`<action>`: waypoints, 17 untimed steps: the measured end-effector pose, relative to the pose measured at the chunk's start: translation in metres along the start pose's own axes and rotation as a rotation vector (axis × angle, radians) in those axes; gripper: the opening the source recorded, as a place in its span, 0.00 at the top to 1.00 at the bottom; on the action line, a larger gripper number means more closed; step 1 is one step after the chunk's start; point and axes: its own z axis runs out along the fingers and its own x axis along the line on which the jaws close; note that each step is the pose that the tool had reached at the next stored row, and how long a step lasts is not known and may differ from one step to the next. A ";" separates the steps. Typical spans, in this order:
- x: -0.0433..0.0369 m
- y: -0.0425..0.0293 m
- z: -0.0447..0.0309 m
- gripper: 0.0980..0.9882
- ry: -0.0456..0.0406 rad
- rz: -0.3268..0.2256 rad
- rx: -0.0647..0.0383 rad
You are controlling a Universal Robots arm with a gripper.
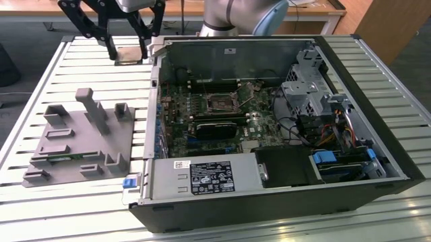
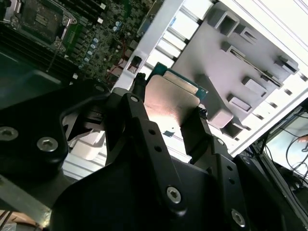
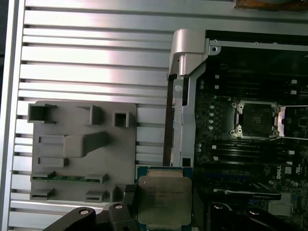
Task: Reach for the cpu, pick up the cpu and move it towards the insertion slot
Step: 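Pick up the cpu and move it towards the insertion slot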
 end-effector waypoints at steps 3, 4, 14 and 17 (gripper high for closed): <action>-0.0070 -0.0002 -0.0001 0.50 0.0001 0.000 0.000; -0.0095 -0.0003 -0.0002 0.50 0.0002 0.000 0.000; -0.0317 -0.0011 -0.0008 0.50 0.0008 0.000 0.000; -0.0382 -0.0012 -0.0009 0.50 0.0009 0.000 0.000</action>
